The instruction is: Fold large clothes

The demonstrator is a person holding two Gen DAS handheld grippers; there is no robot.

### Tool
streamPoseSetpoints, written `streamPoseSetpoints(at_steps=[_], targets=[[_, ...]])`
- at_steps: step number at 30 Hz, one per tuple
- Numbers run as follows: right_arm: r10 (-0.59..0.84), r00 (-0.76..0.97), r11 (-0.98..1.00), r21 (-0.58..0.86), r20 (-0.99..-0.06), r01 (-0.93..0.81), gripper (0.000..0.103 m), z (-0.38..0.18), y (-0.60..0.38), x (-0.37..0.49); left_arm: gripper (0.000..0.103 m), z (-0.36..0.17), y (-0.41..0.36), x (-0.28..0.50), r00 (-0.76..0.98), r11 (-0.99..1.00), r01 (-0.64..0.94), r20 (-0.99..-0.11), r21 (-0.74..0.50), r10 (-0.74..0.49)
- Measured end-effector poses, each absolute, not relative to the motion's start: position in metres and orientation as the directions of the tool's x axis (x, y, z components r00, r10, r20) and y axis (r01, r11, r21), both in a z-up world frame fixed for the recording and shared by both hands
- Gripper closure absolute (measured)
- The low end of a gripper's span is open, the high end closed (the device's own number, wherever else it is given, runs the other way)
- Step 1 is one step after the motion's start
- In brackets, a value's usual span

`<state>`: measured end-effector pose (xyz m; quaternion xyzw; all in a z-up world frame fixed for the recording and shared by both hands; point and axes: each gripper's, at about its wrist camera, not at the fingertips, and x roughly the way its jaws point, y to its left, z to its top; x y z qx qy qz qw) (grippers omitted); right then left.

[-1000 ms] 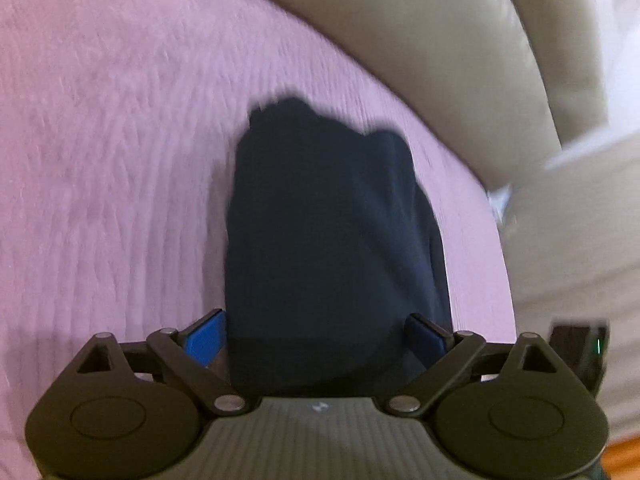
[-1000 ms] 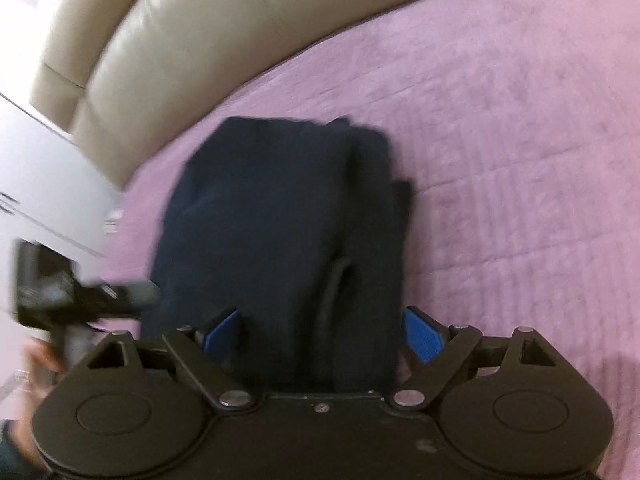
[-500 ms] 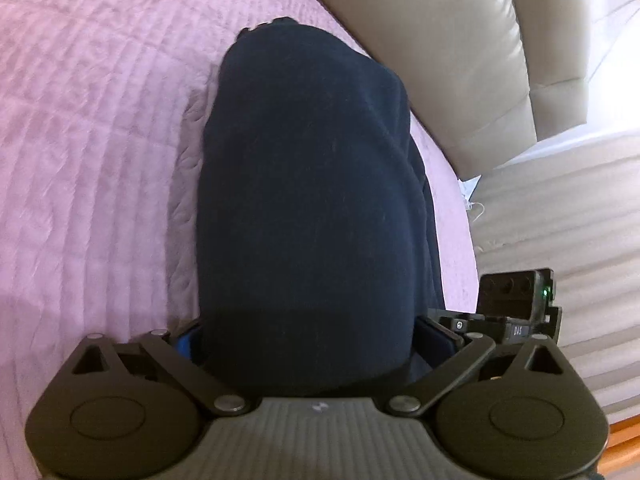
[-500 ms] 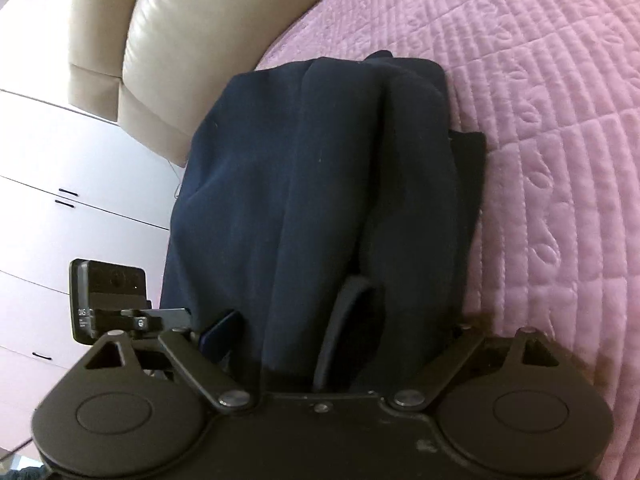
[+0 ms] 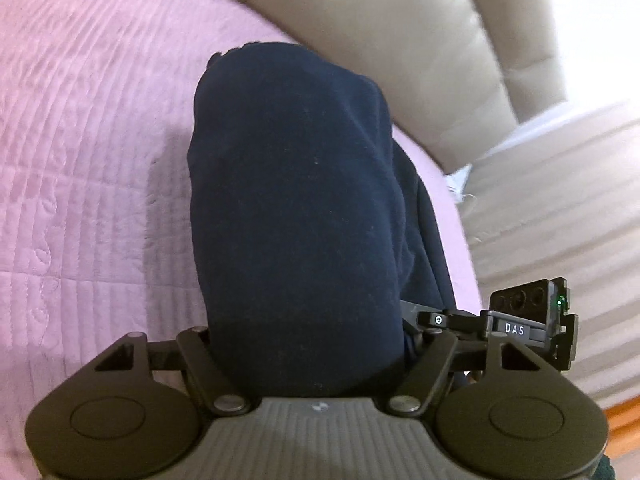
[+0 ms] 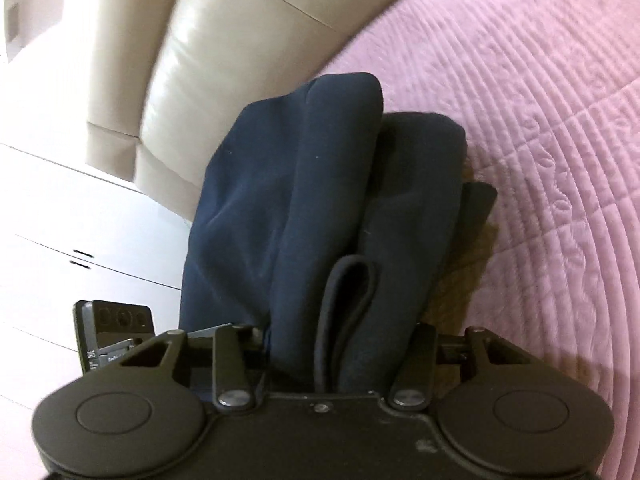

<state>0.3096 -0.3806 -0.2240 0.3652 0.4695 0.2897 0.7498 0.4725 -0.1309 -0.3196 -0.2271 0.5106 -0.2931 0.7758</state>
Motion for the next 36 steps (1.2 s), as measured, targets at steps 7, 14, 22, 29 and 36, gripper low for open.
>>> streamPoseSetpoints(at_steps=[7, 14, 22, 29, 36], targets=[[0.767, 0.439, 0.589, 0.784, -0.468, -0.195, 0.046, -0.140, -0.350, 0.229, 0.028, -0.235, -0.116, 0.397, 0.349, 0.705, 0.333, -0.613, -0.626, -0.709], [0.772, 0.417, 0.611, 0.744, -0.481, -0.273, 0.046, -0.126, -0.303, 0.138, 0.023, -0.197, -0.077, 0.285, 0.408, 0.727, 0.350, -0.602, -0.591, -0.686], [0.784, 0.370, 0.598, 0.767, -0.499, -0.232, 0.046, -0.203, -0.271, 0.107, 0.022, -0.233, -0.045, 0.212, 0.414, 0.790, 0.314, -0.673, -0.527, -0.614], [0.623, 0.437, 0.773, 0.594, -0.648, -0.221, 0.026, -0.275, -0.282, 0.117, 0.009, -0.318, -0.017, 0.231, 0.374, 0.909, 0.181, -0.829, -0.375, -0.416], [0.509, 0.474, 0.859, 0.463, -0.719, -0.219, 0.018, -0.269, -0.302, 0.104, 0.000, -0.311, -0.021, 0.207, 0.423, 0.938, 0.218, -0.840, -0.270, -0.340]])
